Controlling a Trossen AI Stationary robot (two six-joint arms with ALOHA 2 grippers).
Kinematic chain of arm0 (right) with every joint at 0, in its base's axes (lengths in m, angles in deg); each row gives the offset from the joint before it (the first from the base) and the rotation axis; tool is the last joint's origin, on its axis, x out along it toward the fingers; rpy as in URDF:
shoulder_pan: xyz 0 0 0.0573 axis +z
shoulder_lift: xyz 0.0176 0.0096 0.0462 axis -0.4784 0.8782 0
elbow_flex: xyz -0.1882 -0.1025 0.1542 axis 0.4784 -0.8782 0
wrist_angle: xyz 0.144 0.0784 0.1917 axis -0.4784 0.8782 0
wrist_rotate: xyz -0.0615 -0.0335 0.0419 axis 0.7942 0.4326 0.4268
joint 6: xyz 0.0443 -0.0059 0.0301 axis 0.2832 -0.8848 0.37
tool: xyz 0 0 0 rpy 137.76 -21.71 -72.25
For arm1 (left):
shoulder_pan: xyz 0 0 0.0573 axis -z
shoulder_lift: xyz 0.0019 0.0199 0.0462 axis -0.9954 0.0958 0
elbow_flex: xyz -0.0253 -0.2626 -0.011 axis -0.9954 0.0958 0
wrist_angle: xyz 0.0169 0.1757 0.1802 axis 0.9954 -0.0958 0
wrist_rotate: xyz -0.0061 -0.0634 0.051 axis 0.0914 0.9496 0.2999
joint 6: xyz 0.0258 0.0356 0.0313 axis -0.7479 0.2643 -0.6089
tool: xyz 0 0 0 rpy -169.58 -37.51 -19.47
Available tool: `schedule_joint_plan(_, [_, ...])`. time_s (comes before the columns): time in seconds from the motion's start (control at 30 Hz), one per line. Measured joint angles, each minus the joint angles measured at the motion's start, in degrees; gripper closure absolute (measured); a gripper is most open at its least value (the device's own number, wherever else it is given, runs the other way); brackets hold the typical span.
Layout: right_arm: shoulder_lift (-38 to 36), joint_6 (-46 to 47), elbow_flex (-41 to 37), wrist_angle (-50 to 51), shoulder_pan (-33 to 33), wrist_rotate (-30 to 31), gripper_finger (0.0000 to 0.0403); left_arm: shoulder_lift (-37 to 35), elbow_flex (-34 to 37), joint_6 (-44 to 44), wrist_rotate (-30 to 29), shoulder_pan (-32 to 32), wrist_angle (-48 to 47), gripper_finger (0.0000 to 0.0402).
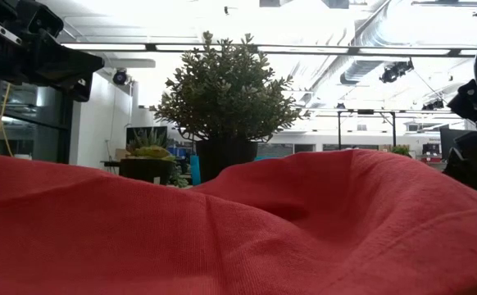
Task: Pick and placing Produce into tupperware
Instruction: Put the left blueberry into the blue bin
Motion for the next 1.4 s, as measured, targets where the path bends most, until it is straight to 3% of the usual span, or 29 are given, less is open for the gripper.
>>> schedule_joint_plan(0.4, [0.0, 0.26, 0.0, -0.24, 0.17, 0.46, 0.0349, -0.02, 0.0, 0.0, -0.02, 0.0, 0.0, 0.0401])
schedule_joint_plan(0.83, [-2.93, 0.29, 0.02, 0.22, 1.45, 2.8, 0.0352, -0.01, 0.0, -0.01, -0.02, 0.02, -0.02, 0.0401])
schedule_joint_plan(1.1, [-11.33, -0.19, 0.02, 5.97, 2.94, 2.87, 0.0352, -0.01, 0.0, 0.0, -0.01, 0.0, 0.0, 0.0401])
schedule_joint_plan(1.4, [-26.24, -3.85, 0.02, 13.74, 4.42, 2.88, 0.0352, -0.02, 0.0, 0.0, 0.0, 0.02, 0.0, 0.0401])
